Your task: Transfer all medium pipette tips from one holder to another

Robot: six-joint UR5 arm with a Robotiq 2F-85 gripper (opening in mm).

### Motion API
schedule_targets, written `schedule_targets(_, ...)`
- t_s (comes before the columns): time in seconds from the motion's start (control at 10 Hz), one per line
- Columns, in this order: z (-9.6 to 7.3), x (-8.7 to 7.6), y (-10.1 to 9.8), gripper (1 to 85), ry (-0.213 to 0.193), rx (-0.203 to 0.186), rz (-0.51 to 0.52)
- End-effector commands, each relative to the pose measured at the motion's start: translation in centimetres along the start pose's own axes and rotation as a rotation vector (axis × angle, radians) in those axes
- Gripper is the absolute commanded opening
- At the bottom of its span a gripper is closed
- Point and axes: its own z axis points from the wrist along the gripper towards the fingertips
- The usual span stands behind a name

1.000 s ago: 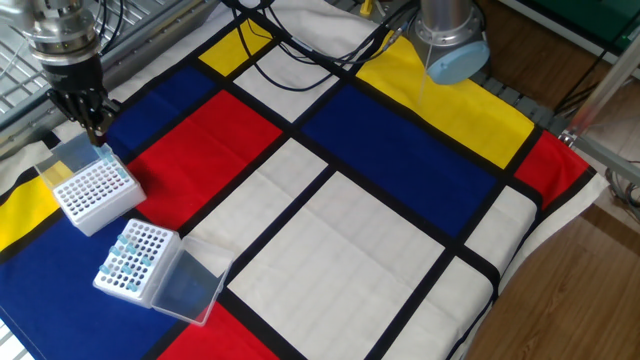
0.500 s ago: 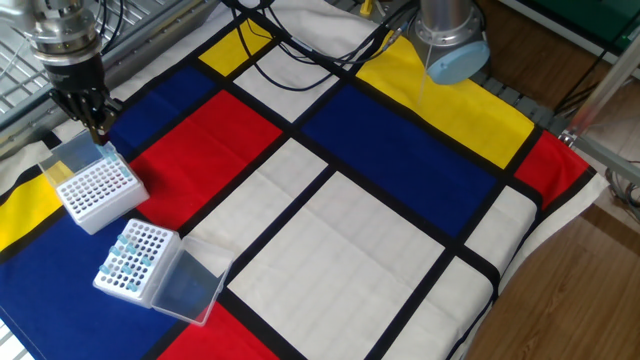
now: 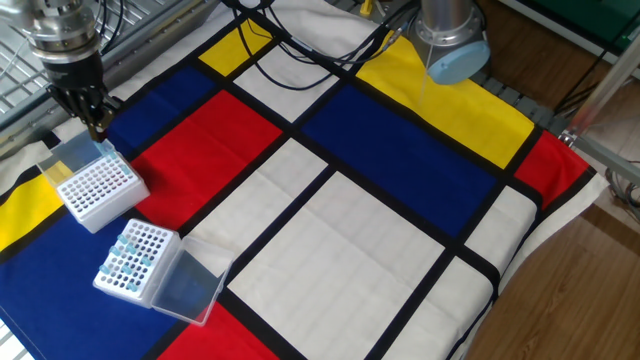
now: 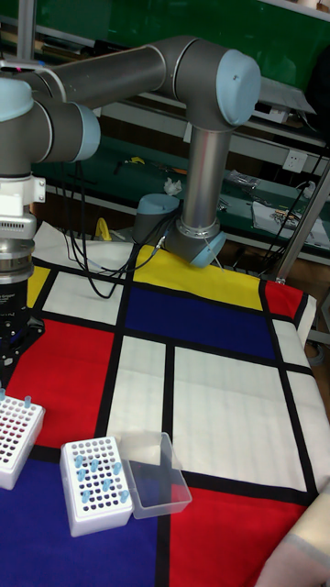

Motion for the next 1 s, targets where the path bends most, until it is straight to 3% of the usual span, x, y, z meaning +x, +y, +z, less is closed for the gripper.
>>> schedule_targets(0.0,-0.27,-0.7,0.25,1.7,-0.019,-0.01,0.007)
schedule_targets(0.2,-0.02,-1.11,0.89,3.7,-0.032,-0.037,-0.022)
schedule_targets(0.4,0.02,-0.75,0.76,13.3,-0.018,-0.033,-0.065)
schedule_targets(0.9,0.17,-0.4,0.8,18.0,-0.009,-0.039,-0.09)
